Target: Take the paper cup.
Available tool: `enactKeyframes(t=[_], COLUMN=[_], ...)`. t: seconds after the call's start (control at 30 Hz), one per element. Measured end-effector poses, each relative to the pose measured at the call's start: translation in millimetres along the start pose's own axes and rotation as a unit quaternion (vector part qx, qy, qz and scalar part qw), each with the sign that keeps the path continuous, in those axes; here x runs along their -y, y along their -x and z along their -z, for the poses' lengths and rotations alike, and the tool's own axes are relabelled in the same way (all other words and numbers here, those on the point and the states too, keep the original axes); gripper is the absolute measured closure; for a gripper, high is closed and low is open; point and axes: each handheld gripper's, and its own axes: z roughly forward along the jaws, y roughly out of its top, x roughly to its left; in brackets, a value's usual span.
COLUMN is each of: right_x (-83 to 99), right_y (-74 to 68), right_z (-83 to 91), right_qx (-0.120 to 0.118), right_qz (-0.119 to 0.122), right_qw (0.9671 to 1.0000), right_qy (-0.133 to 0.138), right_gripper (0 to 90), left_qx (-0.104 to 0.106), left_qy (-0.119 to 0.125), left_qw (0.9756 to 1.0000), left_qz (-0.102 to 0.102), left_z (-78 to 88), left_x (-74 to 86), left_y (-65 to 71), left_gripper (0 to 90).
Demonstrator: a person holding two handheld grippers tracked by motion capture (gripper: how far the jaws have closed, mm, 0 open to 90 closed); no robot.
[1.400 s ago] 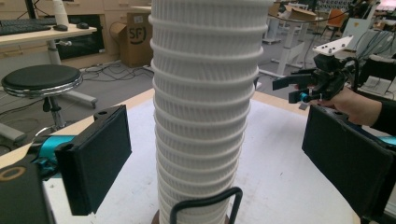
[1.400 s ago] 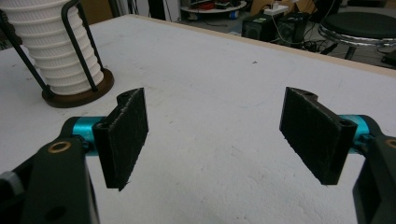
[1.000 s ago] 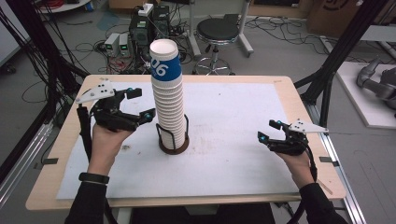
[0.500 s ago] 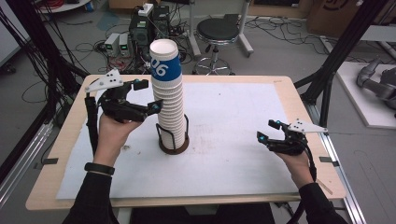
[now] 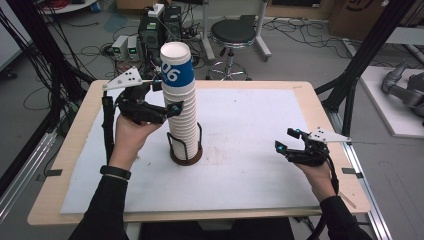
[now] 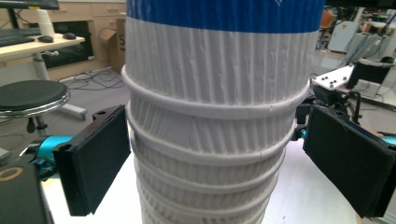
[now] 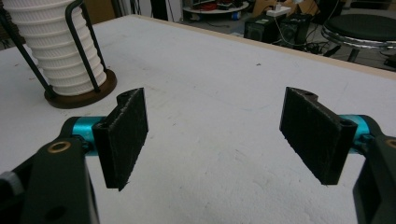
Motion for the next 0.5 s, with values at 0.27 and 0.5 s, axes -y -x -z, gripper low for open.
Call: enactKeyframes(t=[0.27, 0.5], right_x=[-0.3, -1.3], right_y=[-0.5, -3.1], right_z=[-0.5, -1.2], right_qx=[-0.001, -0.007], right_qz=[0.002, 0.003], right_qw=[1.0, 1.0], right_qy=[0.0, 0.002], right_gripper=[24.0, 24.0], left_qx=[0.002, 0.008], left_qy=[-0.001, 0.004], left_qw=[1.0, 0.9999], left_qz=[0.002, 0.005], left_z=[-7.7, -12.2], left_x=[-0.7, -0.5], left_y=[-3.7, -5.1], left_gripper=[7.3, 8.8])
